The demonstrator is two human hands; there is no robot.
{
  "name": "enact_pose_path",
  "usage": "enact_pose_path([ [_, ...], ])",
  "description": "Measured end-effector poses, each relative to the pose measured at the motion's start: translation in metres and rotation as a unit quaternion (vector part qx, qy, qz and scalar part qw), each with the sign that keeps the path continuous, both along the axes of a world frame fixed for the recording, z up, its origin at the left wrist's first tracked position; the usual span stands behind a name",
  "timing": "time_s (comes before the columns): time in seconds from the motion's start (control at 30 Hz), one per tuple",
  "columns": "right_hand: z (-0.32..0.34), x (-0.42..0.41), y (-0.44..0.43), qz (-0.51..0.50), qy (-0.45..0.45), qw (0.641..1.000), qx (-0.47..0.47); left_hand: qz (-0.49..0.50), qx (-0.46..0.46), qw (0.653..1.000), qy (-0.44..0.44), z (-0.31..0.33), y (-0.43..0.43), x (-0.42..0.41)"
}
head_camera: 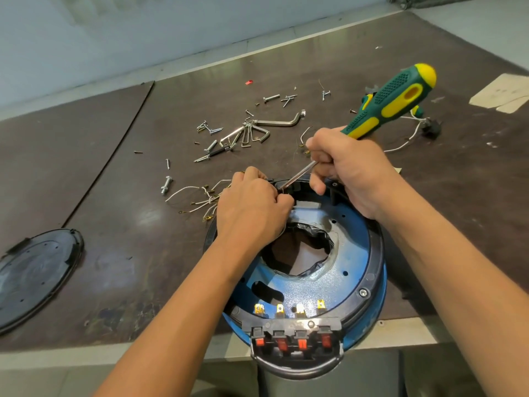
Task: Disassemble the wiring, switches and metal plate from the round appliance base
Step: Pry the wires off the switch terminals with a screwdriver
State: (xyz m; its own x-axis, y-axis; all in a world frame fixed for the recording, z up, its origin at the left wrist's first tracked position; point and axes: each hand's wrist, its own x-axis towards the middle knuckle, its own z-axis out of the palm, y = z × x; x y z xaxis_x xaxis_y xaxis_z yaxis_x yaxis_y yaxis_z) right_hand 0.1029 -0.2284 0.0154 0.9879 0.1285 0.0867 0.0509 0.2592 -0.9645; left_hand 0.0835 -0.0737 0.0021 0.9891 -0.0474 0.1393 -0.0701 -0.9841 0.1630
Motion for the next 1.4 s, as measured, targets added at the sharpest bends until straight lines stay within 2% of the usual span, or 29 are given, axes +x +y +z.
enact_pose_path([
  [0.1,-0.001,-0.002,-0.002,-0.003,-0.025,1.0,-0.015,0.01,-0.02,1.0,0.004,0.001,0.0,0.0],
  [0.3,0.001,-0.013,-0.004,-0.003,-0.099,0.985,-0.14,0.009,-0.014,1.0,0.008,0.002,0.0,0.0],
  [0.37,0.002,-0.013,-0.002,-0.008,-0.098,0.984,-0.152,0.01,-0.014,1.0,0.01,0.002,0.0,0.0],
  [0.83,0.008,-0.001,0.005,-0.051,0.062,0.997,0.006,-0.002,-0.012,1.0,0.011,0.001,0.0,-0.001],
  [1.07,0.015,0.004,0.003,-0.062,0.121,0.991,0.018,-0.005,-0.014,1.0,0.015,0.003,0.0,-0.002],
  [1.2,0.014,0.002,0.003,-0.052,0.1,0.994,0.012,-0.007,-0.017,1.0,0.017,0.003,0.0,-0.002],
  [1.27,0.012,-0.002,0.002,-0.031,0.059,0.998,0.0,-0.005,-0.021,1.0,0.016,0.004,0.0,-0.002],
  [1.4,0.01,-0.015,-0.001,-0.007,-0.062,0.99,-0.13,0.004,-0.031,1.0,0.004,0.005,0.0,-0.003],
])
